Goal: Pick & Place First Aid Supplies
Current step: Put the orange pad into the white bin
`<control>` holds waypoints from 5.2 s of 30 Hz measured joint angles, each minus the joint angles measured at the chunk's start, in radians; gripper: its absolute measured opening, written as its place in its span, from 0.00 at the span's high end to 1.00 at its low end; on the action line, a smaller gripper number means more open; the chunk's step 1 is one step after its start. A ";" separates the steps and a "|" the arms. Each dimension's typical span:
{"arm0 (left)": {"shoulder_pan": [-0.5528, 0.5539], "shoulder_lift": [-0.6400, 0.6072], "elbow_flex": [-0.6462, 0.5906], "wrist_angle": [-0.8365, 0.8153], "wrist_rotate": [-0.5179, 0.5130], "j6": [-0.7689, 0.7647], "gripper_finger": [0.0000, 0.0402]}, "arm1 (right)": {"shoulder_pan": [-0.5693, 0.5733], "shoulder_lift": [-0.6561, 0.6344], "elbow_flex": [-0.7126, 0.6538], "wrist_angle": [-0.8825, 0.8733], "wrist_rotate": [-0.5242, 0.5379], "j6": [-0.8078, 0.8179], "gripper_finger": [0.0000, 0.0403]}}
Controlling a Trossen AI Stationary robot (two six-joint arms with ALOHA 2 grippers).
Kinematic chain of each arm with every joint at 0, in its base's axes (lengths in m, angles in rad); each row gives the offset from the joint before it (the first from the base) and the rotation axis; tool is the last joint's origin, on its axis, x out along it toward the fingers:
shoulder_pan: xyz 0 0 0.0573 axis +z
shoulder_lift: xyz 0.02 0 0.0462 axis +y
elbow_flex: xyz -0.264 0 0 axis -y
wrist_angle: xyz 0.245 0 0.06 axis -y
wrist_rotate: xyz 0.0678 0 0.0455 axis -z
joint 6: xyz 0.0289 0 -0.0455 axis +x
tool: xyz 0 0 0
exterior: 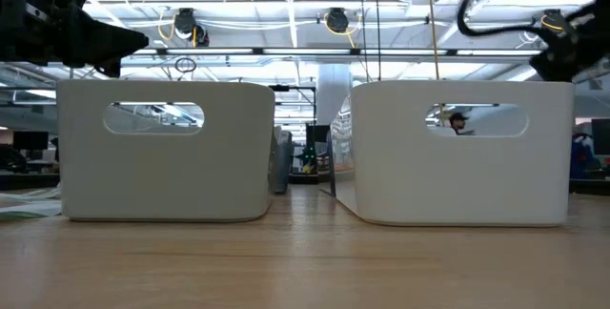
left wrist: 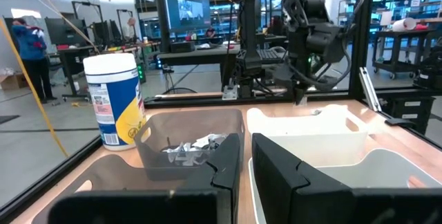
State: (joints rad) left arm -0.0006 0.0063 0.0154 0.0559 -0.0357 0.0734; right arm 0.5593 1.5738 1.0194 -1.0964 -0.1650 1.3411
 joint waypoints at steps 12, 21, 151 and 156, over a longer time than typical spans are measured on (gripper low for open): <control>0.000 0.000 0.000 0.000 0.000 0.000 0.88 | -0.097 -0.008 0.224 -0.210 -0.017 -0.214 1.00; 0.000 0.000 0.000 0.000 0.000 0.000 0.88 | -0.222 0.105 0.456 -0.230 0.059 -0.469 1.00; 0.000 0.000 0.000 0.000 0.000 0.000 0.88 | -0.054 -0.057 -0.058 0.116 0.057 -0.384 0.99; 0.000 0.000 0.000 0.000 0.000 0.000 0.88 | -0.082 -0.096 0.026 -0.029 0.055 -0.438 1.00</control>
State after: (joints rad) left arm -0.0003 0.0061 0.0152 0.0559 -0.0359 0.0734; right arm 0.4769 1.4774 1.0451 -1.1250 -0.1097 0.9031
